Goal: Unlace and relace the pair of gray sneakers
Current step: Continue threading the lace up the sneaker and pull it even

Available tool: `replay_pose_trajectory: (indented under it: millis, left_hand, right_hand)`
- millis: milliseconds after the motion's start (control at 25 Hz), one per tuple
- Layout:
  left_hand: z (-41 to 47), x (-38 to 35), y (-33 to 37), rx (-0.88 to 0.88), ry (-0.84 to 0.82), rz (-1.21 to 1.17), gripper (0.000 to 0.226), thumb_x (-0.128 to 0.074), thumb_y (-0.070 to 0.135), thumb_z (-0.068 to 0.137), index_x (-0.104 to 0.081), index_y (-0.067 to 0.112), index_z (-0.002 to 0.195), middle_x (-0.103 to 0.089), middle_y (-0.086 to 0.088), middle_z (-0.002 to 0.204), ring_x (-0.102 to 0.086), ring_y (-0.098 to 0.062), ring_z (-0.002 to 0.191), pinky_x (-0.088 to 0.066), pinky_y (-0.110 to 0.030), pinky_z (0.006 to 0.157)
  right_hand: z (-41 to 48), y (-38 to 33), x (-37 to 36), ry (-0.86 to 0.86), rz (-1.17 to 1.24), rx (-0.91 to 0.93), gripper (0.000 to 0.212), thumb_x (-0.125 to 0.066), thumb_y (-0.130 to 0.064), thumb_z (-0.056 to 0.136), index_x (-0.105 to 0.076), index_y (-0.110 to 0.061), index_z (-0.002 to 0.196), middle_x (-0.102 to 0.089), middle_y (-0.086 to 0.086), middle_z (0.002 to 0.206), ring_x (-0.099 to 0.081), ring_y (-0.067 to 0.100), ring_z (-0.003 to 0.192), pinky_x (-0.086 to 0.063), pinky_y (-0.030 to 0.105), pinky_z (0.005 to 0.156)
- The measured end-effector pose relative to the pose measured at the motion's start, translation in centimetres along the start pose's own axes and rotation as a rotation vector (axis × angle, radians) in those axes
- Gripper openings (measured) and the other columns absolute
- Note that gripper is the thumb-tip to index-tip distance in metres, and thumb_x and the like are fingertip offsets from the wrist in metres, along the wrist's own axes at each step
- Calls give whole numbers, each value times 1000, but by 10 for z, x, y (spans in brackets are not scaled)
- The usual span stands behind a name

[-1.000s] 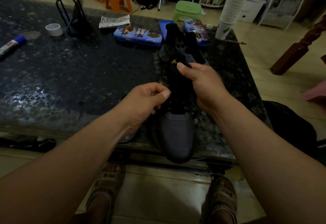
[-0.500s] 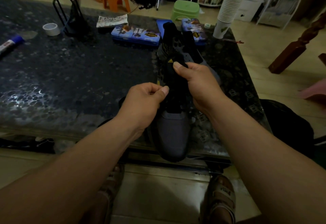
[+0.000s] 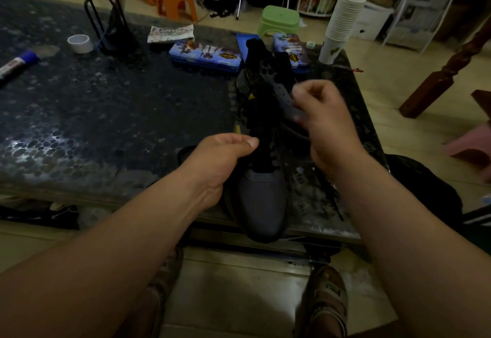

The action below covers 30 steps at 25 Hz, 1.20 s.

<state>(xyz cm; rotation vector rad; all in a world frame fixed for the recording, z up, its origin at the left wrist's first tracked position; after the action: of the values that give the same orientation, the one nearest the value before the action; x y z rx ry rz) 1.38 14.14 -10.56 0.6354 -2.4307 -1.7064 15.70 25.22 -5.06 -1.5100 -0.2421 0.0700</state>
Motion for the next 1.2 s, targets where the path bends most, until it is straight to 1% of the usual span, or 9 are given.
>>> replay_pose_trajectory:
  millis: [160, 400, 680, 800, 880, 960, 1000, 1080, 1200]
  left_hand:
    - [0, 0, 1, -18, -16, 8, 11, -65, 11, 99, -72, 5, 106, -69, 1, 76, -58, 7, 47, -42, -8, 46]
    - [4, 1, -3, -47, -48, 27, 13, -67, 16, 99, -73, 6, 106, -72, -3, 82, -66, -4, 62, -49, -14, 55]
    - [-3, 5, 10, -355, 29, 573, 25, -79, 29, 90, -61, 24, 106, -57, 12, 81, -55, 3, 73, -46, -11, 69]
    - [-3, 8, 11, -381, 49, 669, 25, -80, 37, 87, -58, 34, 100, -59, 16, 79, -59, 7, 77, -53, -34, 89]
    - [-4, 8, 15, -361, 38, 632, 20, -78, 32, 90, -61, 27, 98, -62, 13, 78, -60, 9, 69, -53, -28, 78]
    - [-3, 12, 25, -351, 62, 561, 11, -74, 24, 95, -64, 18, 97, -65, 5, 76, -58, 4, 56, -48, -19, 59]
    - [-2, 16, 31, -352, 92, 515, 8, -71, 22, 97, -65, 17, 97, -64, 1, 75, -56, 0, 54, -46, -20, 56]
    - [-2, 23, 40, -351, 141, 409, 4, -66, 21, 100, -67, 19, 97, -64, -1, 79, -57, -6, 64, -48, -26, 63]
    - [-7, 28, 37, -373, 227, 374, 9, -67, 27, 99, -65, 21, 105, -63, 4, 91, -59, -10, 83, -50, -19, 72]
  right_hand:
    - [-32, 18, -4, -335, -340, -38, 10, -74, -23, 95, -72, -13, 96, -73, 10, 87, -66, 12, 78, -54, 35, 75]
    - [-33, 18, -12, -326, -262, -29, 12, -74, -19, 95, -71, -9, 90, -67, 1, 79, -61, 8, 73, -50, 25, 69]
    - [-31, 36, 1, -180, 439, -475, 21, -53, -11, 104, -65, -11, 86, -71, 3, 81, -71, 21, 89, -58, 36, 82]
    - [-22, 21, 31, -51, 914, -506, 32, -42, -13, 107, -58, -10, 80, -62, 4, 73, -70, 20, 69, -59, 35, 70]
    - [-25, 15, 44, -96, 505, -432, 28, -47, -24, 108, -54, -16, 82, -48, -1, 71, -49, 10, 53, -42, 22, 49]
    - [-36, 15, 33, -323, -383, -211, 28, -58, -42, 104, -65, -18, 91, -59, -4, 79, -55, 9, 63, -43, 25, 59]
    - [-43, 18, 22, -432, -597, -114, 31, -63, -45, 101, -69, -17, 91, -62, -6, 78, -56, 8, 65, -44, 25, 63]
    - [-44, 26, 13, -487, -502, -98, 31, -67, -38, 99, -66, -13, 81, -54, -3, 67, -47, 9, 58, -36, 25, 55]
    - [-28, 24, 43, -128, 71, -264, 25, -61, -27, 101, -63, -16, 78, -62, -2, 72, -58, 13, 68, -43, 27, 61]
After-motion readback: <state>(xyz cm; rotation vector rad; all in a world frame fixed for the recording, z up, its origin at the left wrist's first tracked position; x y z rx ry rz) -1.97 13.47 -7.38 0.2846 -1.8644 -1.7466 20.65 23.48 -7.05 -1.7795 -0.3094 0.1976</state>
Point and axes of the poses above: each hand's wrist, its own z-axis towards the middle knuckle, its own x-axis out of the back of the hand, y = z × x, the point moved 7 cm from there along z, towards the middle knuckle
